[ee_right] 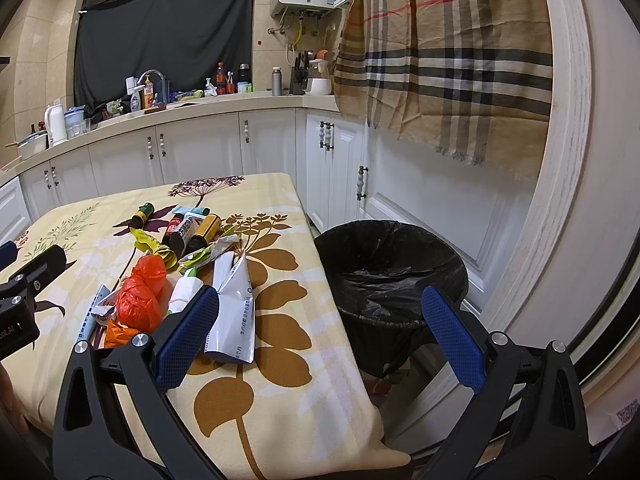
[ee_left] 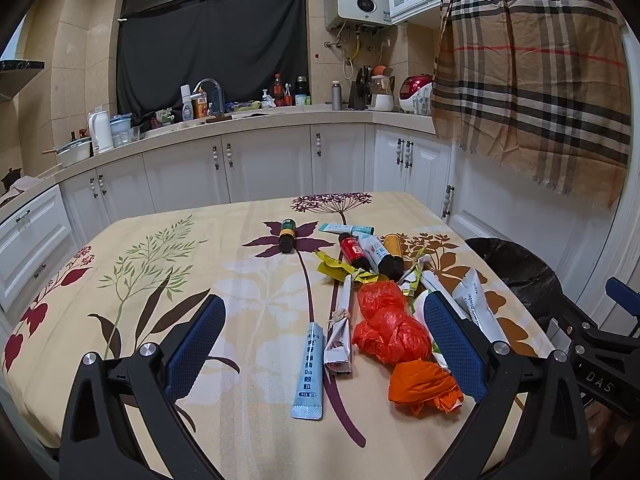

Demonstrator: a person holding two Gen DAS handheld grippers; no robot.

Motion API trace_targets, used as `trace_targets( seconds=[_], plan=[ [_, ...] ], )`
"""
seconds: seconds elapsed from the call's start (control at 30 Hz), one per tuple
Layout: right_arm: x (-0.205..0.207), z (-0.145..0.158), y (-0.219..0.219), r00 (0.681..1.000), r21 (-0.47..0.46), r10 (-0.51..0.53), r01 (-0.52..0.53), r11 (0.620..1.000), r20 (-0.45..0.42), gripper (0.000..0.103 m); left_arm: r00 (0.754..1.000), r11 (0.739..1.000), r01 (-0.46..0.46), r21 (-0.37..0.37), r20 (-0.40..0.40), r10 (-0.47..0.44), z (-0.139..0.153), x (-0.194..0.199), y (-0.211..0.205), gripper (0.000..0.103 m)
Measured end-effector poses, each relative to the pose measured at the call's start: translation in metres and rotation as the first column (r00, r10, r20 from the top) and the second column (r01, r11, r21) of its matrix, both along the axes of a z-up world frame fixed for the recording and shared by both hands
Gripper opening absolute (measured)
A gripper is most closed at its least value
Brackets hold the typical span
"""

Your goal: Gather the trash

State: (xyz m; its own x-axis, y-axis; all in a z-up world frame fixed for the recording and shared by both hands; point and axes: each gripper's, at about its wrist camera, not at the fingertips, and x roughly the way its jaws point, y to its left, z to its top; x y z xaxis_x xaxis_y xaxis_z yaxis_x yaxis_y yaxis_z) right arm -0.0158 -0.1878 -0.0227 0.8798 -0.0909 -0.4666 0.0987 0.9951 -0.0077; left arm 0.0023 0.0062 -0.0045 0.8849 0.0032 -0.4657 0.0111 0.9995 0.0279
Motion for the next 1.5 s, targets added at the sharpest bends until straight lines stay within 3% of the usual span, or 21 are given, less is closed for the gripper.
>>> trace_targets(
  seconds=[1.1,1.3,1.4,1.43,1.5],
  plan=[
    [0.001,-0.007,0.001,1.0,0.012,0.004,-0.004,1.0,-0.023,0.099,1.0,1.0,0.022,0.015,-0.005,-0.022,-0.004,-0.001,-0.004,0.097],
    [0.01,-0.012,0.004,0.998,0.028,0.029,-0.028,0.999,-0.049,0.099,0.999,1.0,0.019,0.02,-0.048,-0.018,-0.01,0.006,0.0,0.096],
    [0.016,-0.015,0.009,0.997,0.034,0.053,-0.051,0.998,-0.061,0.093,0.997,1.0,0.015,0.014,-0.076,-0.014,-0.015,0.01,0.006,0.096],
    [0.019,-0.016,0.011,0.996,0.035,0.062,-0.06,0.998,-0.068,0.087,0.996,1.0,0.011,0.014,-0.083,-0.01,-0.016,0.011,0.009,0.094],
    [0.026,-0.019,0.014,0.993,0.042,0.082,-0.078,0.996,-0.089,0.083,0.995,1.0,0.006,0.018,-0.096,-0.004,-0.02,0.013,0.013,0.079]
  ],
)
